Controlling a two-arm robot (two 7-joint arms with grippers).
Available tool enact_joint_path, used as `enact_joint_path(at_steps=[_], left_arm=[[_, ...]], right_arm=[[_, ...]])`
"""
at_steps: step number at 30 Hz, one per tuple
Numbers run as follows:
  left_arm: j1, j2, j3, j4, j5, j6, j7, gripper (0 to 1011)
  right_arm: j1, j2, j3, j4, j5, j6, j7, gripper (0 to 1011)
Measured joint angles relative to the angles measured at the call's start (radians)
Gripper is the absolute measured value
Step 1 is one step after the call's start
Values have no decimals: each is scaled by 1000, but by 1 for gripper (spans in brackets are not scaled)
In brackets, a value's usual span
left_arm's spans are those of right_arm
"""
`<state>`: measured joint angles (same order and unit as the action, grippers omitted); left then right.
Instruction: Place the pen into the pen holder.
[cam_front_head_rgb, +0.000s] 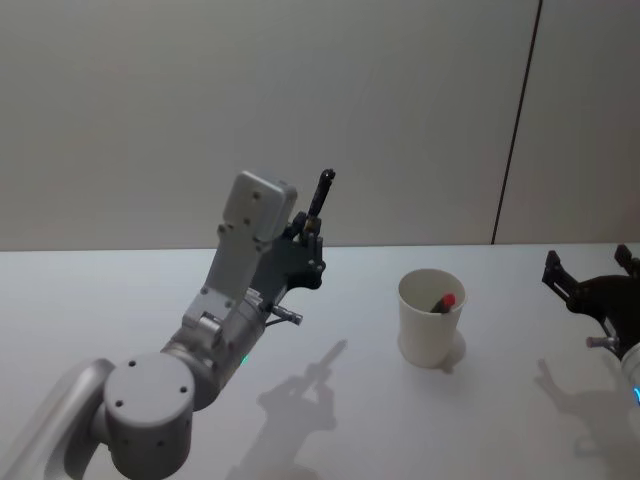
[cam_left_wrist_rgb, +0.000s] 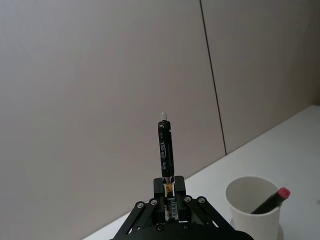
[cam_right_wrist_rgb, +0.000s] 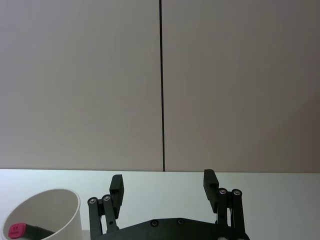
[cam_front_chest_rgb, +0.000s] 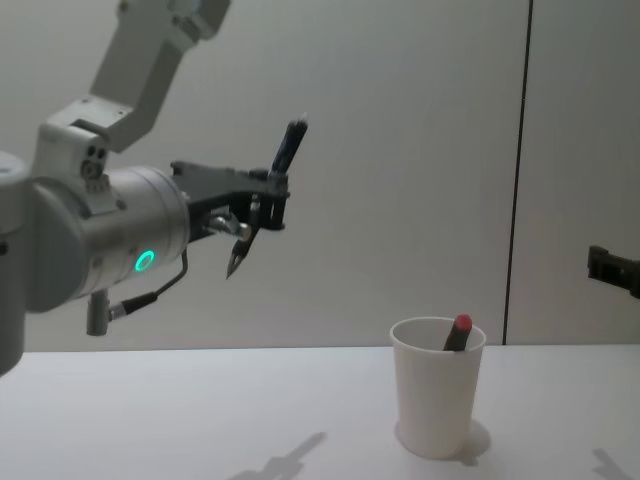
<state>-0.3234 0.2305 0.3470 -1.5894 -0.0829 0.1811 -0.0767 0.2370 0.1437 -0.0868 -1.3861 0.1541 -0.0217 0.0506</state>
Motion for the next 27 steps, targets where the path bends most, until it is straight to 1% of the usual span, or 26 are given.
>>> enact_joint_path(at_steps=[1, 2, 4, 5, 7, 8, 10, 11, 13, 14, 16, 18, 19, 21, 23, 24, 25, 27], left_arm=[[0, 2, -1, 3, -2, -12, -6, 129], [0, 6, -5, 10, -9, -53, -27, 127], [0, 10, -8, 17, -16, -91, -48, 127], [0, 13, -10, 25, -23, -124, -68, 129], [-1, 17, -13, 32, -31, -156, -87, 127], [-3, 20, -16, 42, -39, -187, -108, 127], [-5, 23, -19, 52, -48, -223, -134, 129], [-7, 25, -22, 61, -57, -253, -156, 127], [-10, 27, -24, 69, -66, -282, -178, 129], [-13, 29, -26, 80, -78, -314, -207, 129], [-16, 31, -29, 90, -88, -339, -231, 127], [-22, 34, -32, 107, -106, -379, -273, 129], [-24, 35, -33, 112, -109, -387, -281, 129], [-30, 37, -36, 128, -127, -424, -326, 129], [-35, 39, -39, 141, -139, -444, -354, 129], [-40, 40, -40, 152, -153, -465, -386, 127], [-42, 41, -41, 157, -158, -474, -399, 127], [-51, 43, -43, 177, -176, -500, -448, 129]], right_arm=[[0, 0, 0, 0, 0, 0, 0, 1001], [0, 0, 0, 0, 0, 0, 0, 1001], [0, 0, 0, 0, 0, 0, 0, 1001], [0, 0, 0, 0, 0, 0, 0, 1001], [0, 0, 0, 0, 0, 0, 0, 1001], [0, 0, 0, 0, 0, 0, 0, 1001], [0, 0, 0, 0, 0, 0, 0, 1001], [0, 0, 0, 0, 0, 0, 0, 1001], [0, 0, 0, 0, 0, 0, 0, 1001], [0, 0, 0, 0, 0, 0, 0, 1001], [0, 0, 0, 0, 0, 0, 0, 1001], [0, 0, 0, 0, 0, 0, 0, 1001], [0, 0, 0, 0, 0, 0, 0, 1001], [0, 0, 0, 0, 0, 0, 0, 1001], [0, 0, 0, 0, 0, 0, 0, 1001], [0, 0, 0, 0, 0, 0, 0, 1001], [0, 0, 0, 0, 0, 0, 0, 1001], [0, 0, 0, 0, 0, 0, 0, 1001]])
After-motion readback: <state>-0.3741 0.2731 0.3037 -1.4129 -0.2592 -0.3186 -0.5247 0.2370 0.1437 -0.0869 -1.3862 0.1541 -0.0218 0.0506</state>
